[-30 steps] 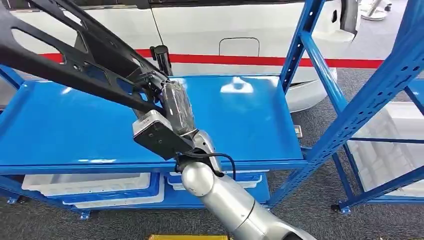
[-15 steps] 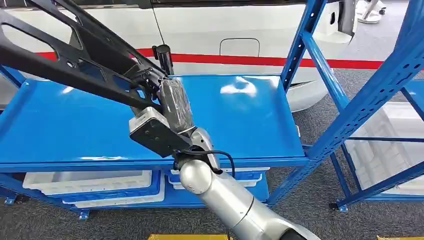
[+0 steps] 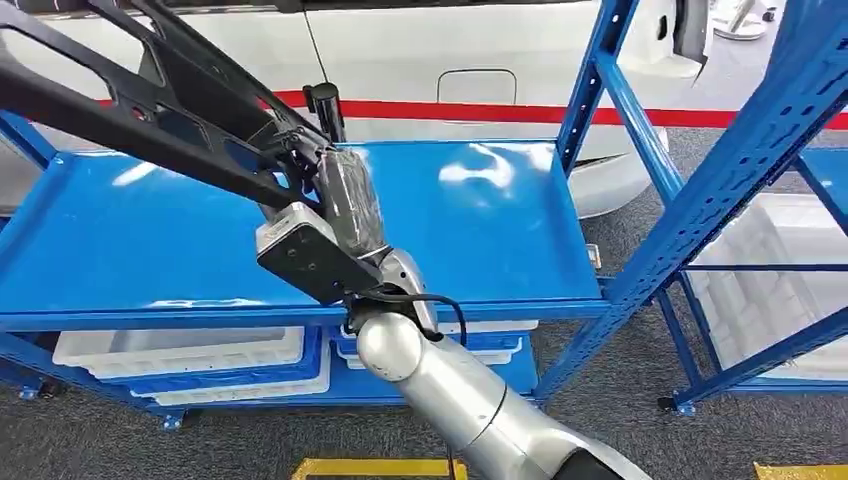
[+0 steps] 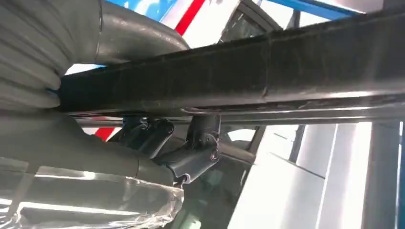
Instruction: Take the parts from the cabinet and place them on the table.
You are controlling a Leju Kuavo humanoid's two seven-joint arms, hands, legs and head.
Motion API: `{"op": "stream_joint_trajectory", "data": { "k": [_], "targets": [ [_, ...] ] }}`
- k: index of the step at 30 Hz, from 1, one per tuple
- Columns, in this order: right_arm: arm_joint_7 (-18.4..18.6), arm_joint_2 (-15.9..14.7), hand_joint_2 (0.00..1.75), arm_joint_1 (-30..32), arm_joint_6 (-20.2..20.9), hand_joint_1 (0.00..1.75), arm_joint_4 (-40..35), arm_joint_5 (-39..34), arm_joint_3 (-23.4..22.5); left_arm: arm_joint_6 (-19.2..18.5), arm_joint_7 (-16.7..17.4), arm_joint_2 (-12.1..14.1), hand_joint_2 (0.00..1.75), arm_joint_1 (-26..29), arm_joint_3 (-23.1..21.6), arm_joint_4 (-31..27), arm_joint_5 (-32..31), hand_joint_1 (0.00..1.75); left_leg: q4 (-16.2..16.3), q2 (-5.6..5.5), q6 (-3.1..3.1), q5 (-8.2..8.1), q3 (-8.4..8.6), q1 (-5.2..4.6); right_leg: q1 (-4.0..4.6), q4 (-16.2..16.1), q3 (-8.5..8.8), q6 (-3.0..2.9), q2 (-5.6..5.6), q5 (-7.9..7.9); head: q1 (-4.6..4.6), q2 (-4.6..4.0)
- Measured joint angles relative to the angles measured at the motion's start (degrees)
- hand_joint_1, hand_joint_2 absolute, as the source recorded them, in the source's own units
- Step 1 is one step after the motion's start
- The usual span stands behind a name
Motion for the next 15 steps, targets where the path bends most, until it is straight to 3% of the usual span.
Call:
{"op": "stream_joint_trajectory", "data": {
  "k": [1,2,4,5,6,7,8,10,11,14,15],
  "targets": [
    [0.0,0.1,1.75,-0.1,0.0,1.75,0.0,0.0,0.0,0.0,0.0,0.2,1.75,0.0,0.0,0.0,0.0,0.00,1.0,-0.08,-0.35,-0.97,-0.58,0.29,-0.47,-0.1,0.02,-0.44,-0.04,0.35,0.02,0.00],
    [0.0,0.1,1.75,-0.2,0.0,1.75,0.0,0.0,0.1,0.0,0.0,0.1,1.75,0.0,0.0,0.0,0.0,0.00,3.8,-0.04,-0.77,-3.39,-1.54,0.40,-0.50,-0.1,-0.06,-0.87,-0.13,0.55,-0.46,0.00],
    [0.0,0.0,1.75,-0.2,0.0,1.75,0.1,0.0,0.2,0.0,0.0,0.1,1.75,0.0,0.0,0.0,0.0,0.00,13.5,-0.02,-1.49,-8.71,-5.27,0.76,-0.21,-0.1,-0.35,-1.07,-0.13,0.71,-0.50,0.00],
    [0.0,0.0,1.75,-0.2,0.0,1.75,0.3,0.0,0.3,0.0,0.0,0.1,1.75,0.0,0.0,0.0,0.0,0.00,17.6,-0.01,-1.68,-10.40,-6.90,0.85,-0.09,0.0,-0.53,-1.10,-0.14,0.75,-0.50,0.00],
    [0.0,0.0,1.75,-0.2,0.0,1.75,0.5,-0.1,0.4,0.0,0.0,0.1,1.75,0.1,0.0,0.0,0.0,0.00,19.6,-0.01,-1.73,-10.76,-7.49,0.88,0.03,0.1,-0.73,-1.22,-0.13,0.90,-0.50,0.00],
    [0.0,0.0,1.75,-0.2,-0.1,1.75,0.6,-0.4,0.4,0.0,0.0,0.1,1.75,0.1,0.0,0.0,0.0,0.00,18.2,0.00,-1.60,-9.77,-6.50,0.89,0.14,0.1,-0.85,-1.17,-0.10,0.94,-0.55,0.00],
    [0.0,0.0,1.75,-0.3,-0.2,1.75,0.8,-0.8,0.4,0.1,0.0,0.1,1.75,0.0,0.0,0.0,0.0,0.00,14.6,-0.01,-1.39,-7.95,-4.26,0.88,0.19,0.3,-0.88,-1.16,-0.08,0.94,-0.52,0.00],
    [0.0,0.1,1.75,-0.8,-0.6,1.75,0.9,-1.8,0.7,0.2,0.0,0.2,1.75,0.0,0.1,0.0,0.2,0.00,3.6,-0.14,-0.27,-3.61,2.24,0.68,0.46,0.4,-0.84,-1.08,0.03,0.99,-0.52,0.00],
    [0.0,0.1,1.75,-1.3,-1.0,1.75,1.0,-2.4,1.0,0.5,0.0,0.5,1.75,-0.1,0.1,0.0,0.3,0.00,1.3,-0.14,0.23,-4.53,3.57,0.44,0.64,0.4,-1.06,-0.76,0.03,1.18,-0.39,0.00],
    [0.0,0.1,1.75,-2.3,-1.8,1.75,1.3,-4.5,2.2,1.4,0.1,0.4,1.75,0.0,0.1,0.0,0.3,0.00,1.1,-0.08,0.97,-3.93,2.99,-0.16,0.59,0.3,-1.49,0.01,-0.06,1.66,-0.52,0.00],
    [0.0,0.1,1.75,-2.7,-2.1,1.75,1.4,-5.1,2.6,1.7,0.1,0.4,1.75,-0.1,0.1,0.0,0.3,0.00,0.4,-0.04,1.55,-3.44,3.03,-0.20,0.88,0.0,-1.48,0.46,-0.06,1.96,-0.59,0.00]
  ]
}}
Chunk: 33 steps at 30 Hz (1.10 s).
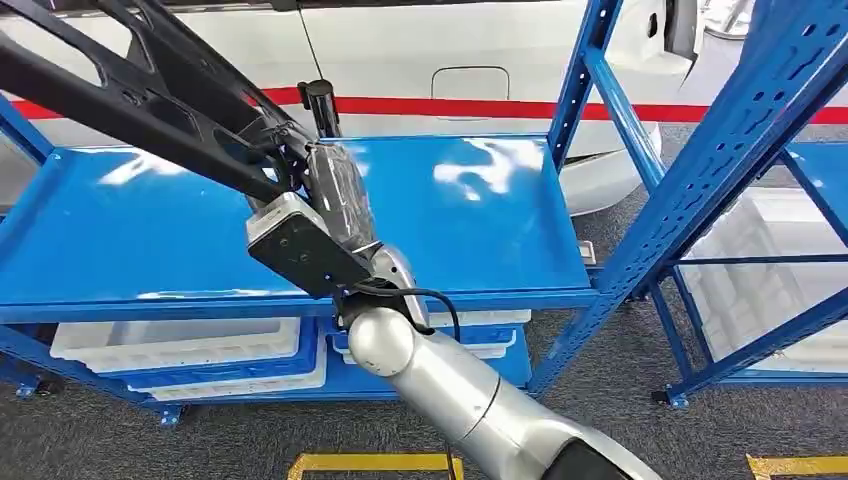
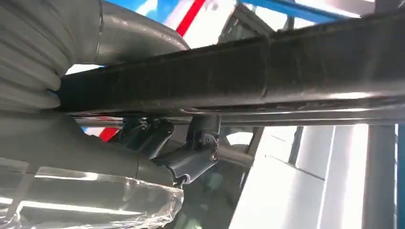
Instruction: Take the parts from the cabinet and place them on the table.
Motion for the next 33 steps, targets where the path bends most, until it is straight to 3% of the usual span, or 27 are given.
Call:
{"op": "stream_joint_trajectory", "data": {
  "k": [1,2,3,4,5,6,7,8,10,11,15,16,17,18,20,21,22,23,25,26,27,28,30,31,32,33],
  "targets": [
    [0.0,-0.1,1.75,-0.3,-0.2,1.75,0.0,-0.5,0.4,0.1,0.0,0.0,1.75,0.0,0.0,0.0,0.0,0.00,-1.5,0.41,0.51,0.98,0.54,0.86,0.21,0.5,-0.67,0.01,-0.04,-0.49,0.08,0.00],
    [0.0,-0.1,1.75,-0.8,-0.5,1.75,0.1,-0.9,0.8,0.2,0.0,-0.1,1.75,-0.1,0.0,0.0,-0.1,0.00,-1.9,0.50,0.83,1.40,0.54,0.53,0.22,2.2,-1.64,-0.12,0.04,-1.88,0.20,0.00],
    [0.0,-0.2,1.75,-1.5,-0.8,1.75,0.3,-1.3,1.2,0.2,0.0,-0.1,1.75,-0.2,0.0,0.0,-0.3,0.00,-1.8,0.53,1.17,1.76,0.05,0.52,0.14,6.1,-3.35,-0.47,0.07,-4.06,0.35,0.00],
    [0.0,-0.3,1.75,-1.7,-1.3,1.75,0.5,-1.7,1.5,0.1,-0.1,-0.1,1.75,-0.2,0.0,0.0,-0.5,0.00,-1.8,0.53,1.05,1.96,-0.34,0.43,-0.16,11.1,-5.53,-0.59,0.06,-6.15,0.35,0.00],
    [0.0,-0.4,1.75,-1.6,-1.7,1.75,0.7,-1.8,1.8,0.0,-0.1,-0.1,1.75,-0.2,0.0,0.0,-0.7,0.00,-1.8,0.53,1.01,2.16,-0.72,0.39,-0.43,15.8,-7.59,-0.51,0.06,-7.96,0.28,0.00],
    [0.0,-0.5,1.75,-1.6,-2.0,1.75,1.0,-1.9,2.0,-0.2,-0.1,-0.1,1.75,-0.2,0.0,0.0,-1.0,0.00,-1.7,0.53,0.84,2.35,-1.08,0.39,-0.66,18.4,-8.67,-0.13,0.05,-8.66,0.35,0.00],
    [0.0,-0.7,1.75,-1.6,-2.1,1.75,1.3,-1.9,2.1,-0.3,-0.1,-0.1,1.75,-0.2,0.0,0.0,-1.1,0.00,-1.5,0.53,0.65,2.53,-1.41,0.43,-0.92,18.0,-8.29,0.42,0.04,-8.24,0.39,0.00],
    [0.0,-0.7,1.75,-1.7,-2.2,1.75,1.5,-1.7,2.1,-0.5,-0.1,-0.2,1.75,-0.1,0.0,0.0,-1.1,0.00,-1.3,0.52,0.48,2.64,-1.74,0.47,-1.25,15.1,-6.52,1.05,0.02,-6.98,0.39,0.00],
    [0.0,-0.6,1.75,-1.9,-2.2,1.75,1.7,-1.0,2.1,-0.7,0.0,-0.3,1.75,-0.2,0.0,0.0,-1.4,0.00,-0.3,0.51,0.15,2.68,-2.58,0.61,-1.83,3.9,-0.28,2.26,-0.11,-3.28,0.39,0.00],
    [0.0,-0.5,1.75,-1.9,-2.2,1.75,1.7,-0.6,2.1,-0.7,0.0,-0.2,1.75,-0.2,0.0,0.0,-1.6,0.00,0.4,0.54,-0.30,2.58,-3.11,0.45,-1.92,1.7,0.41,1.87,-0.16,-3.60,0.33,0.00],
    [-0.1,-0.3,1.75,-1.8,-2.2,1.75,1.9,0.0,2.2,-0.8,0.0,-0.2,1.75,-0.1,0.0,0.0,-1.7,0.00,0.5,0.55,-2.08,3.49,-3.86,0.83,-1.29,1.9,-0.11,0.49,0.21,-2.17,0.29,0.00],
    [-0.1,-0.3,1.75,-1.8,-2.2,1.75,1.9,0.1,2.2,-0.8,0.0,-0.2,1.75,-0.1,0.0,0.0,-1.7,0.00,0.6,0.49,-2.27,3.42,-4.14,1.08,-2.04,1.6,-0.20,-0.24,0.19,-1.67,0.22,0.00],
    [-0.1,-0.2,1.75,-1.8,-2.2,1.75,1.9,0.4,2.2,-0.8,0.0,-0.2,1.75,-0.1,0.0,0.0,-1.7,0.00,2.1,0.43,-2.54,1.49,-4.79,1.23,-2.02,1.6,-0.41,-0.68,0.18,-1.34,0.18,0.00],
    [-0.1,-0.1,1.75,-1.9,-2.2,1.75,1.9,0.6,2.2,-0.8,0.0,-0.2,1.75,-0.1,0.0,0.0,-1.7,0.00,5.5,0.45,-2.88,-1.44,-6.02,1.35,-2.01,1.6,-0.67,-1.09,0.13,-1.07,0.02,0.00],
    [-0.1,-0.1,1.75,-1.7,-2.2,1.75,2.0,1.1,2.2,-0.7,0.0,-0.2,1.75,-0.1,0.0,0.0,-1.7,0.00,15.1,0.43,-3.43,-6.72,-9.30,1.47,-1.59,1.7,-1.34,-1.46,0.06,-0.61,0.00,0.00],
    [0.0,-0.2,1.75,-1.6,-2.0,1.75,2.0,1.4,2.2,-0.6,0.0,-0.2,1.75,-0.1,0.0,0.0,-1.7,0.00,18.4,0.44,-3.52,-8.02,-10.26,1.50,-1.40,1.7,-1.72,-1.43,0.07,-0.31,0.00,0.00],
    [0.0,-0.2,1.75,-1.4,-1.9,1.75,2.1,1.5,2.2,-0.5,0.0,-0.2,1.75,-0.1,0.0,0.0,-1.7,0.00,18.9,0.43,-3.46,-8.03,-9.93,1.49,-1.24,1.7,-2.07,-1.40,0.08,-0.04,0.04,0.00],
    [0.0,-0.2,1.75,-1.2,-1.9,1.75,2.1,1.6,2.2,-0.5,0.1,-0.2,1.75,-0.1,0.0,0.0,-1.7,0.00,16.1,0.43,-3.16,-6.74,-7.80,1.48,-1.08,1.7,-2.43,-1.34,0.13,0.27,-0.04,0.00],
    [0.1,-0.1,1.75,-1.2,-1.7,1.75,2.1,1.6,2.2,-0.3,0.1,-0.2,1.75,-0.1,0.0,0.0,-1.6,0.00,5.5,0.38,-2.20,-3.16,-0.65,1.37,-0.82,1.7,-2.71,-1.16,0.34,0.80,-0.02,0.00],
    [0.2,0.0,1.75,-1.3,-1.6,1.75,2.0,1.6,2.2,-0.1,0.1,-0.1,1.75,-0.2,0.0,-0.1,-1.6,0.00,1.0,0.25,-1.59,-3.39,1.98,1.13,-0.85,1.7,-2.71,-1.01,0.32,1.00,0.02,0.00],
    [0.3,-0.1,1.75,-1.4,-1.4,1.75,1.9,1.5,2.2,0.0,0.0,-0.1,1.75,-0.2,0.0,-0.1,-1.5,0.00,1.6,0.33,-1.47,-3.03,1.76,0.81,-0.37,1.4,-2.79,-0.43,0.29,1.38,0.24,0.00],
    [0.3,0.0,1.75,-1.5,-1.3,1.75,1.9,1.3,2.3,0.1,-0.1,-0.1,1.75,-0.3,0.0,-0.1,-1.4,0.00,1.3,0.26,-0.90,-2.80,1.57,0.51,-0.87,1.4,-2.85,-0.25,0.13,1.50,0.11,0.00],
    [0.4,0.0,1.75,-1.6,-1.2,1.75,1.8,1.0,2.3,0.3,-0.1,-0.1,1.75,-0.3,0.0,-0.1,-1.1,0.00,1.2,0.26,-0.18,-2.28,1.35,0.19,-0.89,1.0,-2.78,0.62,0.04,2.17,-0.02,0.00],
    [0.5,0.0,1.75,-1.6,-1.2,1.75,1.7,0.9,2.3,0.4,-0.1,-0.1,1.75,-0.3,0.1,-0.1,-1.1,0.00,-0.1,0.35,0.49,-1.10,1.61,0.20,-0.37,0.6,-2.95,1.02,0.04,2.56,-0.07,0.00],
    [0.5,-0.2,1.75,-1.6,-1.2,1.75,1.7,0.7,2.4,0.5,-0.1,-0.2,1.75,-0.3,0.1,-0.1,-1.0,0.00,-1.1,0.88,0.64,-0.10,1.61,0.66,-0.37,1.9,-4.02,0.76,0.04,1.44,0.02,0.00],
    [0.5,-0.2,1.75,-2.0,-1.3,1.75,1.7,0.3,2.4,0.5,-0.1,-0.3,1.75,-0.4,0.1,-0.1,-1.0,0.00,-1.4,0.84,1.22,0.59,0.97,0.57,-0.36,4.9,-5.35,0.21,0.09,-1.30,0.33,0.00]
  ]
}}
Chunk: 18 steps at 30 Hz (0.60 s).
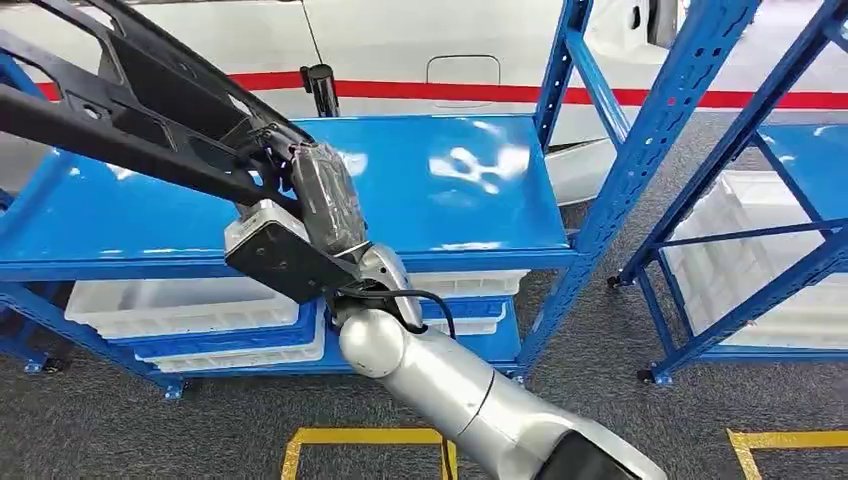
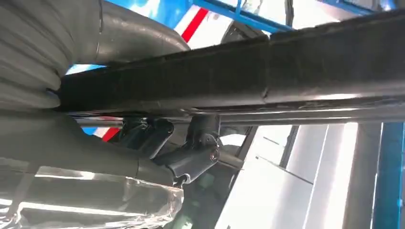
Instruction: Take the parts from the cabinet and place them on the table.
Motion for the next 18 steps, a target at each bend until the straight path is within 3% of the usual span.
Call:
{"op": "stream_joint_trajectory", "data": {
  "k": [2,3,4,5,7,8,9,10,11,12,13,14,16,18],
  "targets": [
    [0.0,-0.1,1.75,-0.1,-0.1,1.75,0.0,-0.4,0.2,0.1,0.0,0.0,1.75,0.0,0.1,0.0,0.0,0.00,0.0,0.01,0.04,0.99,-1.43,-0.07,-0.42,9.2,-3.36,-0.43,-0.01,-5.07,0.02,0.00],
    [0.0,-0.2,1.75,0.0,-0.2,1.75,0.1,-0.5,0.3,0.0,0.0,0.0,1.75,0.0,0.1,0.0,0.0,0.00,0.1,0.03,-0.04,1.47,-2.17,-0.08,-0.54,13.4,-4.62,-0.18,-0.01,-6.76,0.04,0.00],
    [0.0,-0.4,1.75,0.0,-0.2,1.75,0.1,-0.5,0.4,-0.1,0.0,0.0,1.75,0.0,0.2,0.0,0.0,0.00,0.1,0.03,-0.22,1.96,-2.82,-0.08,-0.66,15.0,-4.65,0.40,-0.03,-7.05,0.13,0.00],
    [0.0,-0.5,1.75,0.0,-0.3,1.75,0.2,-0.7,0.5,-0.4,-0.1,-0.2,1.75,0.0,0.2,0.0,0.0,0.00,0.1,0.03,-0.42,2.36,-3.40,-0.06,-0.90,13.6,-3.18,1.00,-0.03,-6.41,0.11,0.00],
    [0.0,-0.5,1.75,0.0,-0.6,1.75,0.2,-0.7,0.6,-0.6,-0.2,-0.3,1.75,0.0,0.2,0.0,0.0,0.00,0.5,-0.02,-1.06,3.04,-4.50,0.01,-1.31,3.8,3.51,2.12,-0.15,-3.57,0.15,0.00],
    [-0.1,-0.3,1.75,-0.2,-0.6,1.75,0.2,-0.7,0.6,-0.7,-0.2,-0.3,1.75,0.0,0.2,0.0,0.0,0.00,0.9,-0.03,-1.37,3.23,-4.89,0.00,-1.47,-1.6,7.13,2.23,-0.36,-3.01,0.22,0.00],
    [-0.2,-0.1,1.75,-0.2,-0.6,1.75,0.2,-0.6,0.7,-0.9,-0.3,-0.3,1.75,0.0,0.2,0.0,-0.1,0.00,1.6,-0.01,-1.70,3.31,-5.69,-0.38,-1.29,-4.1,9.06,1.63,-0.30,-3.70,0.24,0.00],
    [-0.3,-0.1,1.75,-0.1,-0.7,1.75,0.2,-0.5,0.7,-1.0,-0.5,-0.3,1.75,0.0,0.2,0.0,-0.2,0.00,1.6,0.06,-2.13,3.67,-5.68,-0.25,-0.91,-2.9,7.97,1.32,0.02,-2.94,-0.20,0.00],
    [-0.3,-0.1,1.75,-0.2,-0.8,1.75,0.2,-0.5,0.7,-1.1,-0.6,-0.3,1.75,0.0,0.2,0.0,-0.2,0.00,2.1,-0.05,-2.40,3.86,-5.92,-0.28,-1.03,-3.4,7.70,1.05,0.09,-3.16,0.33,0.00],
    [-0.4,-0.1,1.75,-0.2,-0.8,1.75,0.2,-0.5,0.7,-1.2,-0.6,-0.3,1.75,0.0,0.2,0.0,-0.2,0.00,1.8,-0.05,-2.81,4.21,-5.96,-0.16,-0.87,-3.2,7.48,0.86,0.14,-3.05,0.13,0.00],
    [-0.4,0.0,1.75,-0.1,-0.8,1.75,0.2,-0.4,0.7,-1.2,-0.6,-0.3,1.75,0.1,0.2,0.0,-0.3,0.00,1.8,-0.07,-3.24,4.51,-6.17,0.06,-1.39,-3.4,7.39,0.16,0.14,-2.57,0.09,0.00],
    [-0.4,0.1,1.75,-0.2,-0.8,1.75,0.2,-0.3,0.7,-1.3,-0.7,-0.2,1.75,0.1,0.2,0.0,-0.3,0.00,2.4,-0.21,-3.54,3.44,-6.69,0.52,-1.89,-3.5,7.23,-0.44,0.10,-2.10,0.11,0.00],
    [-0.5,0.1,1.75,-0.1,-0.8,1.75,0.2,0.2,0.7,-1.6,-0.9,-0.2,1.75,0.2,0.2,0.0,-0.5,0.00,9.0,-0.35,-4.13,-2.64,-8.98,0.66,-1.65,-3.5,6.41,-1.68,0.02,-1.25,-0.07,0.00],
    [-0.5,0.0,1.75,0.1,-0.8,1.75,0.2,0.4,0.7,-1.7,-0.9,-0.2,1.75,0.2,0.2,0.0,-0.6,0.00,18.2,-0.35,-4.68,-7.28,-12.02,0.84,-1.25,-3.4,5.28,-1.82,-0.04,-0.45,-0.07,0.00]
  ]
}}
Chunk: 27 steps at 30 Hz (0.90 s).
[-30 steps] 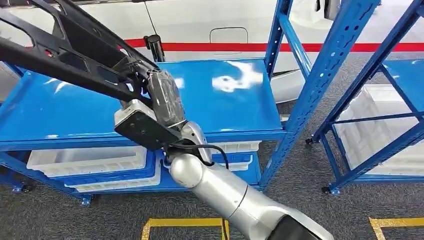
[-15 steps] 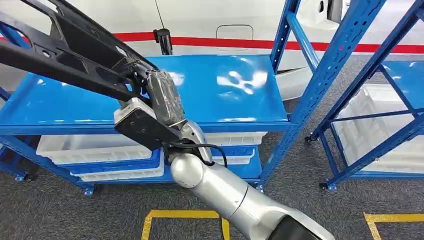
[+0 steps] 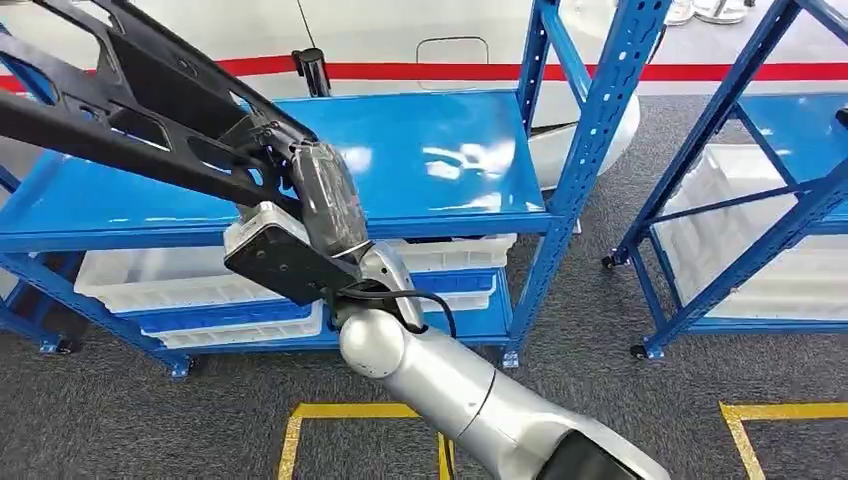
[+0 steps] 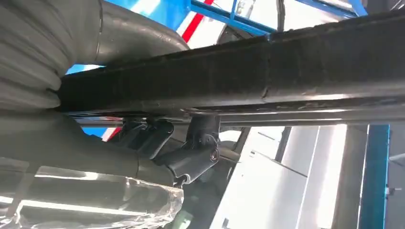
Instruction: Take the parts from the cabinet and place them on the table.
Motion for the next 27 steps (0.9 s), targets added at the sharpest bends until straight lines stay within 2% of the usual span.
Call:
{"op": "stream_joint_trajectory", "data": {
  "k": [1,2,3,5,6,7,9,10,11,12,13,14,15,16,17,18,19,20,21,22,23,25,26,27],
  "targets": [
    [0.0,0.0,1.75,0.2,0.0,1.75,0.0,0.1,0.0,0.0,-0.1,0.0,1.75,0.0,0.0,0.0,0.0,0.00,2.3,0.00,-0.07,-0.61,-0.38,0.05,0.18,0.0,-0.54,0.04,0.01,0.38,0.07,0.00],
    [0.0,-0.1,1.75,0.4,0.0,1.75,0.0,0.1,0.0,0.0,-0.1,0.0,1.75,0.0,0.0,0.0,0.0,0.00,1.8,0.00,0.02,0.06,0.79,0.06,0.27,0.0,-1.05,0.11,0.04,0.80,0.04,0.00],
    [0.0,-0.1,1.75,0.6,0.0,1.75,0.0,0.1,0.0,0.0,-0.1,0.0,1.75,0.0,0.0,0.0,0.0,0.00,-1.8,0.00,0.26,1.77,3.56,0.06,0.36,0.1,-1.48,0.19,0.12,1.16,0.02,0.00],
    [0.0,0.0,1.75,0.5,0.0,1.75,0.0,0.3,0.0,0.0,-0.1,0.0,1.75,0.0,0.0,0.0,-0.1,0.00,-12.8,-0.15,1.17,4.72,11.44,-0.01,0.55,0.1,-1.87,0.61,0.38,1.71,0.00,0.00],
    [0.0,0.1,1.75,0.5,0.0,1.75,-0.1,0.6,-0.1,-0.1,-0.1,0.2,1.75,-0.1,0.0,-0.2,-0.1,0.00,-16.2,-0.37,1.54,3.04,13.26,-0.20,0.56,0.0,-2.01,0.81,0.32,2.06,0.11,0.00],
    [0.0,0.1,1.75,0.5,0.1,1.75,-0.1,0.9,-0.1,-0.2,-0.2,0.2,1.75,0.0,0.0,-0.2,-0.2,0.00,-15.7,-0.41,1.77,4.19,13.01,-0.74,0.63,-0.3,-2.05,1.28,0.22,2.37,0.29,0.00],
    [0.0,0.1,1.75,0.5,0.2,1.75,-0.1,1.4,-0.2,-0.2,-0.2,0.2,1.75,-0.1,0.0,-0.2,-0.3,0.00,-16.0,-0.34,2.50,4.38,12.67,-1.22,0.33,-0.4,-2.08,2.06,0.10,2.89,-0.22,0.00],
    [0.0,0.1,1.75,0.5,0.2,1.75,-0.1,1.7,-0.3,-0.2,-0.2,0.2,1.75,0.0,0.0,-0.2,-0.3,0.00,-16.6,-0.32,3.17,4.88,12.66,-1.35,0.51,-0.9,-2.01,2.66,0.10,3.34,-0.13,0.00],
    [0.0,0.0,1.75,0.5,0.3,1.75,-0.2,1.9,-0.5,-0.2,-0.2,0.0,1.75,-0.1,0.0,-0.2,-0.5,0.00,-18.5,0.08,3.89,6.35,13.19,-0.40,1.12,-0.5,-2.65,2.68,0.08,3.23,-0.11,0.00],
    [0.0,-0.1,1.75,0.5,0.3,1.75,-0.2,2.2,-0.6,-0.2,-0.2,0.0,1.75,-0.2,0.0,-0.2,-0.6,0.00,-19.1,0.31,4.15,7.06,12.90,-0.91,1.09,1.0,-3.78,2.41,0.08,1.47,-0.04,0.00],
    [0.1,-0.1,1.75,0.4,0.6,1.75,-0.2,2.4,-0.7,-0.1,-0.2,0.0,1.75,-0.3,0.0,-0.2,-0.6,0.00,-19.1,0.34,4.95,7.81,12.22,-0.90,0.94,4.6,-5.29,1.84,0.08,-1.37,0.42,0.00],
    [0.1,-0.2,1.75,0.5,0.9,1.75,-0.2,2.7,-0.8,-0.1,-0.2,0.0,1.75,-0.3,0.0,-0.2,-0.7,0.00,-19.1,0.37,4.81,8.21,11.55,-0.97,0.82,9.3,-6.92,1.59,0.06,-3.99,0.44,0.00],
    [0.2,-0.3,1.75,0.9,1.1,1.75,-0.2,2.9,-0.9,0.0,-0.2,0.0,1.75,-0.3,0.0,-0.2,-0.7,0.00,-19.1,0.38,4.75,8.68,10.88,-1.01,0.67,14.3,-8.54,1.70,0.06,-6.20,0.37,0.00],
    [0.2,-0.5,1.75,1.2,1.3,1.75,-0.2,2.9,-1.0,0.0,-0.2,0.0,1.75,-0.3,0.0,-0.2,-0.7,0.00,-19.1,0.39,4.66,9.08,10.31,-1.01,0.55,17.1,-9.27,2.16,0.05,-6.99,0.46,0.00],
    [0.3,-0.6,1.75,1.5,1.4,1.75,-0.2,3.0,-1.0,0.1,-0.2,0.0,1.75,-0.3,0.0,-0.2,-0.7,0.00,-19.0,0.39,4.45,9.54,9.72,-0.99,0.41,17.4,-8.74,2.79,0.05,-6.62,0.50,0.00],
    [0.3,-0.7,1.75,1.6,1.4,1.75,-0.2,3.0,-1.0,0.1,-0.2,-0.1,1.75,-0.3,0.0,-0.2,-0.7,0.00,-19.0,0.38,4.19,9.95,9.16,-0.98,0.17,14.9,-6.69,3.51,0.02,-5.37,0.48,0.00],
    [0.3,-0.7,1.75,1.6,1.4,1.75,-0.2,3.1,-1.0,0.1,-0.2,-0.1,1.75,-0.3,0.0,-0.2,-0.7,0.00,-18.8,0.37,3.86,10.26,8.61,-0.93,-0.05,10.0,-3.44,4.10,-0.03,-3.71,0.48,0.00],
    [0.3,-0.6,1.75,1.6,1.4,1.75,-0.2,3.1,-1.0,0.1,-0.2,-0.1,1.75,-0.3,0.0,-0.2,-0.7,0.00,-18.4,0.36,3.57,10.45,8.11,-0.88,-0.27,4.4,0.22,4.41,-0.17,-2.55,0.48,0.00],
    [0.3,-0.4,1.75,1.6,1.4,1.75,-0.3,3.2,-1.0,0.1,-0.2,-0.1,1.75,-0.3,0.0,-0.2,-0.7,0.00,-17.7,0.37,3.37,10.53,7.53,-0.95,-0.41,-0.3,3.21,4.26,-0.37,-2.96,0.55,0.00],
    [0.3,-0.2,1.75,1.8,1.4,1.75,-0.3,3.2,-1.0,0.1,-0.2,-0.1,1.75,-0.3,0.0,-0.2,-0.7,0.00,-17.1,0.36,2.98,10.64,6.76,-1.14,0.24,-0.6,3.93,3.59,0.15,-2.81,0.37,0.00],
    [0.3,-0.3,1.75,1.8,1.4,1.75,-0.3,3.2,-1.1,0.1,-0.2,-0.1,1.75,-0.3,0.0,-0.2,-0.7,0.00,-16.8,0.36,2.57,10.86,6.60,-1.24,0.02,-0.7,2.93,3.33,0.17,-2.56,0.46,0.00],
    [0.3,-0.3,1.75,1.8,1.4,1.75,-0.3,3.2,-1.1,0.2,-0.2,-0.1,1.75,-0.2,0.0,-0.2,-0.7,0.00,-16.5,0.30,1.99,11.43,5.98,-0.93,0.01,-0.2,2.33,2.56,0.30,-2.40,0.44,0.00],
    [0.3,-0.4,1.75,1.8,1.6,1.75,-0.3,3.2,-1.1,0.4,-0.2,-0.1,1.75,-0.1,0.0,-0.2,-0.7,0.00,-16.2,0.25,1.77,11.39,5.47,-0.41,-0.83,-0.3,2.02,1.94,0.31,-1.94,0.42,0.00],
    [0.3,-0.2,1.75,1.8,1.6,1.75,-0.3,3.2,-1.1,0.4,-0.3,-0.1,1.75,0.0,0.0,-0.2,-0.7,0.00,-15.0,0.16,1.38,9.41,4.86,-0.33,-0.70,-0.3,1.67,1.35,0.31,-1.50,0.31,0.00]
  ]
}}
